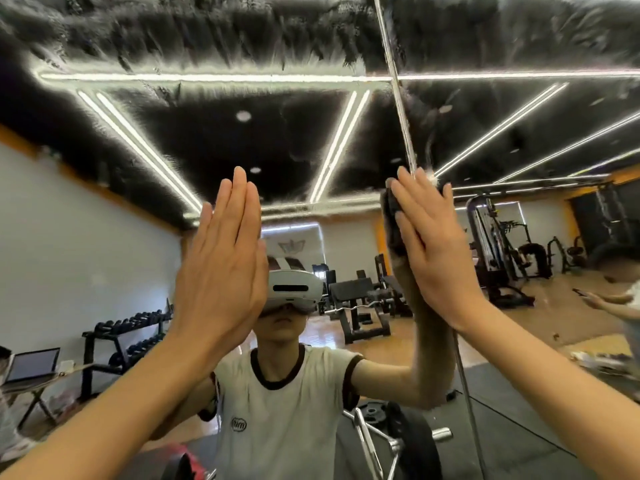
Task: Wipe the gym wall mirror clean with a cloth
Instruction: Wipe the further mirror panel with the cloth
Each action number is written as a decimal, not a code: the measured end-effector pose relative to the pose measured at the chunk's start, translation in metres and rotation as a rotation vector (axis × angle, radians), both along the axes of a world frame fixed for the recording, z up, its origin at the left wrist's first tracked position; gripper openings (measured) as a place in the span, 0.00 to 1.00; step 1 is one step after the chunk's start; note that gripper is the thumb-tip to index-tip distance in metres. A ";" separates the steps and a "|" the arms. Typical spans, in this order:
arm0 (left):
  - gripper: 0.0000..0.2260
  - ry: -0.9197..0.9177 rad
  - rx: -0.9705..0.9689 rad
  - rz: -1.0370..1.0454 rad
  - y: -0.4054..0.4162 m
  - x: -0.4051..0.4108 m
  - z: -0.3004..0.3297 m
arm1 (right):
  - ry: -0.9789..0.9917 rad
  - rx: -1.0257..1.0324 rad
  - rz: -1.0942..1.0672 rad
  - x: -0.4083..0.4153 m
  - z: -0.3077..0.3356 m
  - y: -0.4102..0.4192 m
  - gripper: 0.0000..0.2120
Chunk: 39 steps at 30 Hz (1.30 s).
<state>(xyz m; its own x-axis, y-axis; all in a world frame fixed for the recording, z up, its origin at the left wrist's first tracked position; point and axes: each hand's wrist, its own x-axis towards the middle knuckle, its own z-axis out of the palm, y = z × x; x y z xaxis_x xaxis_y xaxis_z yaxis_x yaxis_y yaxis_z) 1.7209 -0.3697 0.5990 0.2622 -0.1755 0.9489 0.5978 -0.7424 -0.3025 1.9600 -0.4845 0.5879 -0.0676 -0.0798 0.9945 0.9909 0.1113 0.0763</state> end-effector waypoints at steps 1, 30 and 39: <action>0.27 0.007 -0.009 -0.013 -0.002 -0.003 -0.006 | -0.025 -0.023 -0.006 0.002 -0.032 -0.002 0.21; 0.27 0.068 0.015 0.115 0.009 -0.021 -0.056 | -0.055 -0.028 -0.071 -0.021 0.062 0.009 0.21; 0.28 0.077 0.013 0.100 0.011 -0.021 -0.056 | -0.652 -0.325 -0.299 -0.013 -0.112 -0.003 0.20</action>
